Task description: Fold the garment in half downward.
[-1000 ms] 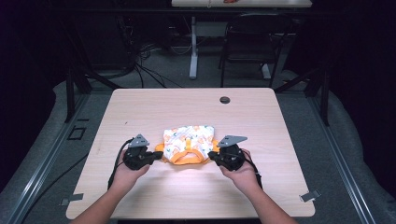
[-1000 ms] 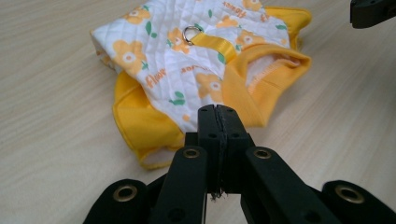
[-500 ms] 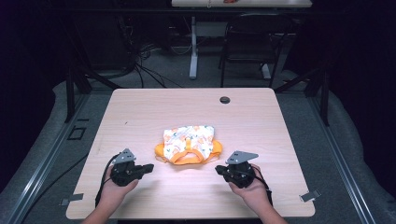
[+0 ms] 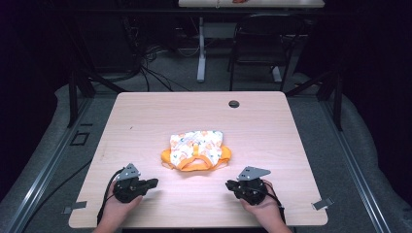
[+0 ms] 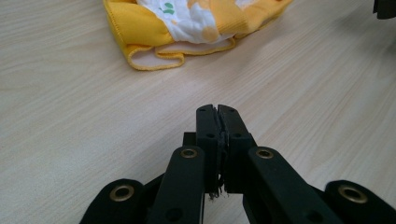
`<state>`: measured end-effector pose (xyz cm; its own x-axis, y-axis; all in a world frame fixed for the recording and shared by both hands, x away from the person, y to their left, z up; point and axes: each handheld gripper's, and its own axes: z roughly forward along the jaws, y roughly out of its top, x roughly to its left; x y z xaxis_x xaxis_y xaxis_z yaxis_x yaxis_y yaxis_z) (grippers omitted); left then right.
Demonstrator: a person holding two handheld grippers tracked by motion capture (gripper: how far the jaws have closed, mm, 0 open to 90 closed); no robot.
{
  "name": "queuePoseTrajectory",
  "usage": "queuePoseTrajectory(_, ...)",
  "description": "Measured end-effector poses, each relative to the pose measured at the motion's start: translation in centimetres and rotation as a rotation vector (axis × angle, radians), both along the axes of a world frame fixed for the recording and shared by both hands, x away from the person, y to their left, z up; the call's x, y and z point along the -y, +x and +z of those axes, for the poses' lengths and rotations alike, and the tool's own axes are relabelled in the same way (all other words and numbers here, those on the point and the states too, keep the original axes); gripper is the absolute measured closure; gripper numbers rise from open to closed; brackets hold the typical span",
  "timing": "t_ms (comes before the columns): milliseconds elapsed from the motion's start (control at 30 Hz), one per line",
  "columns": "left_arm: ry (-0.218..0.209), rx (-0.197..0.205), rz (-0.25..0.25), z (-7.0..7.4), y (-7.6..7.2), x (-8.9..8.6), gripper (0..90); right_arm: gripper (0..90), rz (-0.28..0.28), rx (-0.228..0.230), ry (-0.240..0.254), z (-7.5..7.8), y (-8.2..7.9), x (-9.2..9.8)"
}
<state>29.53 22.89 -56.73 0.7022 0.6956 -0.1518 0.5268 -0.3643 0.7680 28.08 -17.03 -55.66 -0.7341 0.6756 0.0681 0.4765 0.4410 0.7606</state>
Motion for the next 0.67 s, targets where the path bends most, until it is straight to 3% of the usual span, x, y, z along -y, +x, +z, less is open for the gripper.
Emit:
queuePoseTrajectory(200, 0.025, 0.002, -0.009, -0.7, 0.1, 0.1, 87.7, 82.5, 0.026, -0.006, -0.03, -0.9, -0.1, -0.6)
queuePoseTrajectory(667, 0.013, 0.003, 0.001, -0.7, -0.1, 0.3, 85.9, 80.2, 0.021, 0.013, -0.051, -1.6, 0.1, -1.2)
